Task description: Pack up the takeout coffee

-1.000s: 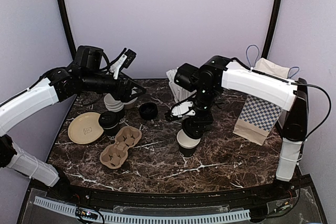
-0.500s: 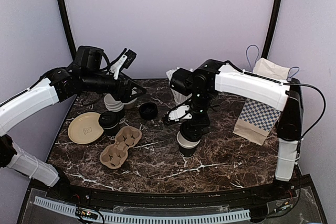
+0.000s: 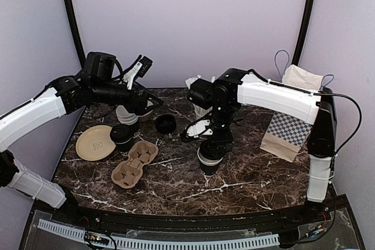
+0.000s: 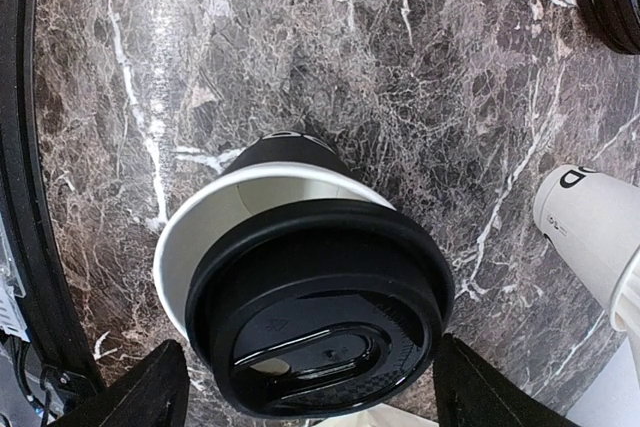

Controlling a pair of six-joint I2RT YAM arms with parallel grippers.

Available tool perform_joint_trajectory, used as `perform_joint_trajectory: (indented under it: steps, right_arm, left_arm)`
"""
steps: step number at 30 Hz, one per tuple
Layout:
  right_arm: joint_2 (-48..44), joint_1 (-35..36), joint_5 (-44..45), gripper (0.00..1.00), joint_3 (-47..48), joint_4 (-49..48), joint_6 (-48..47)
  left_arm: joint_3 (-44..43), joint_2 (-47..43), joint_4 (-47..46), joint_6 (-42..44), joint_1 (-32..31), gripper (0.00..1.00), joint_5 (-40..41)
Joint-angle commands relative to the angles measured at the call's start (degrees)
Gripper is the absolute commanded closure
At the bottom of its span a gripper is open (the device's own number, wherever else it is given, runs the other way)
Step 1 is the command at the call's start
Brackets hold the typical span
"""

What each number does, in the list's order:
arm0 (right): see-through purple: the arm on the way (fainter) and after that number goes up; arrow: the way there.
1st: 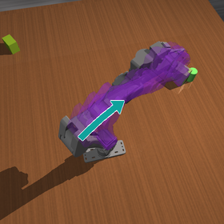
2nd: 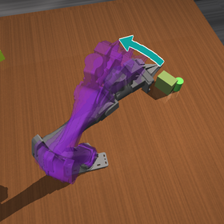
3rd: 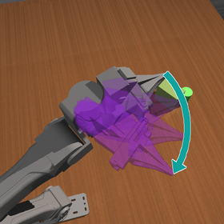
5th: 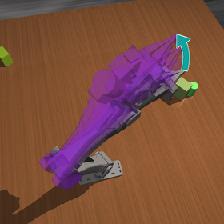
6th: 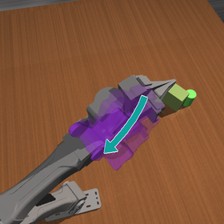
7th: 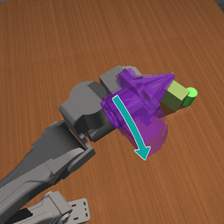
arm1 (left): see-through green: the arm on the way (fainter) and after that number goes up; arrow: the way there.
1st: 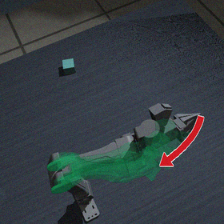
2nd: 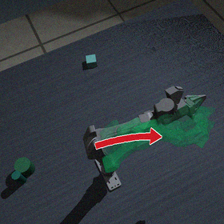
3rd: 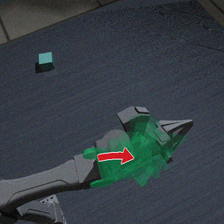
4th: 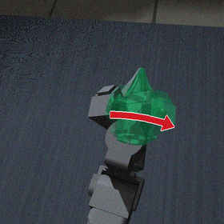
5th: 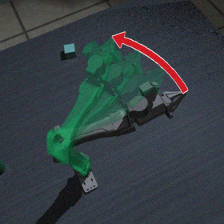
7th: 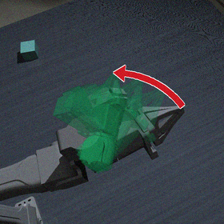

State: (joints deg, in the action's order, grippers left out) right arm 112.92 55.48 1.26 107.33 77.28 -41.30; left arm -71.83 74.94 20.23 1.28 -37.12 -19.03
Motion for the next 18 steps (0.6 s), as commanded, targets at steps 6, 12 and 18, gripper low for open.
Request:
perform_joint_trajectory:
  steps: [6,12,18]
  right_arm:
    - [-2.17,0.46,-2.28,0.15,0.19,0.6,0.42]
    - [-1.98,0.5,-3.12,0.17,0.37,0.67,0.69]
    - [-2.15,0.5,-4.38,0.19,0.55,0.96,0.44]
  left_arm:
    - [0.88,-2.04,-0.89,0.34,0.23,0.24,-0.17]
    - [0.64,-1.82,-0.9,0.23,0.24,0.24,-0.48]
    - [0.69,-1.96,-0.7,0.24,0.26,0.24,-0.46]
